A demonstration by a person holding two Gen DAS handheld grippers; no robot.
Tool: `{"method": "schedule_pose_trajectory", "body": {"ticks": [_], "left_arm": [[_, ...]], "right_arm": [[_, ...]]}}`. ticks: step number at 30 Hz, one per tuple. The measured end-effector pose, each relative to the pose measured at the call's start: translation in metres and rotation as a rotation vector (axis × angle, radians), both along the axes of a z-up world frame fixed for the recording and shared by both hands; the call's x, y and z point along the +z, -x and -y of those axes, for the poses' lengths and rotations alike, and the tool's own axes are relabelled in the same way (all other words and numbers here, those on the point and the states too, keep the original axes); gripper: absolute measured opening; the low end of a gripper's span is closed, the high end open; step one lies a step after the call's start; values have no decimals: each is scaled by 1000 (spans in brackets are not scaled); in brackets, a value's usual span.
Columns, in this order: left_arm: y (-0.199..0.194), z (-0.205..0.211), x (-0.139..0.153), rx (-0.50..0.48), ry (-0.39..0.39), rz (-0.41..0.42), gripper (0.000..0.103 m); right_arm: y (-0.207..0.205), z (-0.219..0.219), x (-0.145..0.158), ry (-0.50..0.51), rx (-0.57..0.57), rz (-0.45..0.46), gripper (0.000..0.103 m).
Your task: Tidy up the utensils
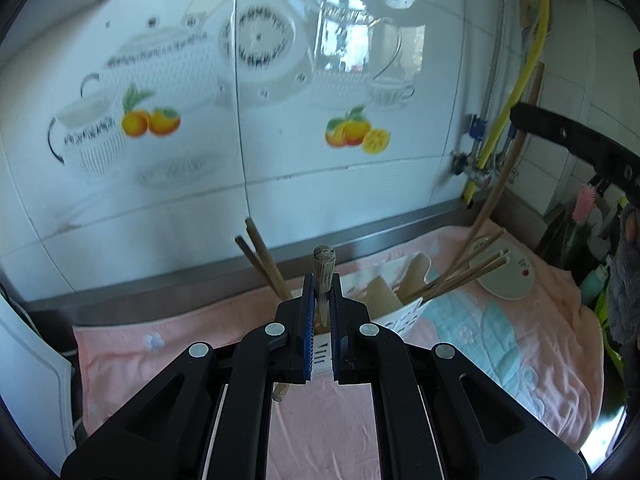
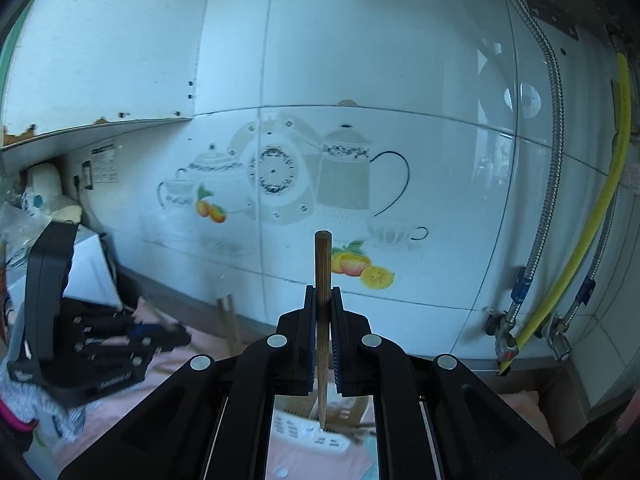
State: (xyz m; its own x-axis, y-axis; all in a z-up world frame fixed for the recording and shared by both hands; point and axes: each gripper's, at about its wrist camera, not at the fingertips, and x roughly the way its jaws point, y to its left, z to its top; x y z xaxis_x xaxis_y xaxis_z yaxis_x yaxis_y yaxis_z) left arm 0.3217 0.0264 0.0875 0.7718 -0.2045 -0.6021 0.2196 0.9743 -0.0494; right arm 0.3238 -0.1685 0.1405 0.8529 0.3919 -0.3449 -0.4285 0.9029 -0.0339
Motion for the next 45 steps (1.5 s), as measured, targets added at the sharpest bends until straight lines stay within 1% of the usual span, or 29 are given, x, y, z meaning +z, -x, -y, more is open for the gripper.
{"method": "schedule_pose_trajectory", "body": {"ticks": [3,9,15,22,24,26,27,28,29,30,31,32,33,35,37,38,39,41,43,45], "left_arm": [[-3,-1,-6,0,1,-14,6],[-8,-2,-13,0,11,-28,6],[-9,-1,-18,-8,14,-40,6],[-11,-1,-21,8,17,-53,6],[-11,-1,-20,7,25,-54,8],[-10,-1,-20,9,25,-53,8],[-10,-2,-19,11,25,-51,8],[-9,-2,-19,11,28,-50,8],[-8,-2,-18,6,32,-48,9],[-6,-2,-18,8,31,-45,11],[-5,-2,-17,11,30,-43,14],[-3,-3,-16,11,32,-38,19],[-2,-3,-15,13,32,-34,21],[2,-3,-14,14,35,-28,22],[7,-4,-11,18,37,-17,30],[10,-4,-10,23,35,-11,36],[13,-5,-9,23,35,-6,41],[19,-5,-7,28,30,4,45],[24,-5,-5,30,29,9,48],[31,-6,-2,36,27,23,56]], "right_arm": [[-12,-2,-8,9,-27,16,7],[-30,-3,-32,-11,-51,6,7],[-43,-3,-54,-13,-61,-47,7],[-44,-3,-65,-5,-57,-72,7],[-44,-2,-65,-5,-55,-76,8],[-43,-2,-66,0,-55,-81,11],[-43,-1,-66,1,-58,-79,16],[-41,-1,-65,1,-59,-76,23],[-40,0,-64,2,-60,-73,27],[-39,0,-64,3,-62,-70,32],[-37,1,-63,4,-62,-67,35],[-36,1,-62,5,-61,-66,38],[-33,2,-61,6,-65,-61,44],[-29,3,-60,6,-67,-54,51],[-24,5,-58,8,-72,-50,56],[-21,6,-57,9,-74,-45,62],[-18,6,-56,12,-77,-41,65],[-14,8,-53,13,-81,-37,68],[-7,11,-51,7,-88,-32,75],[0,14,-48,8,-94,-24,78]]}}
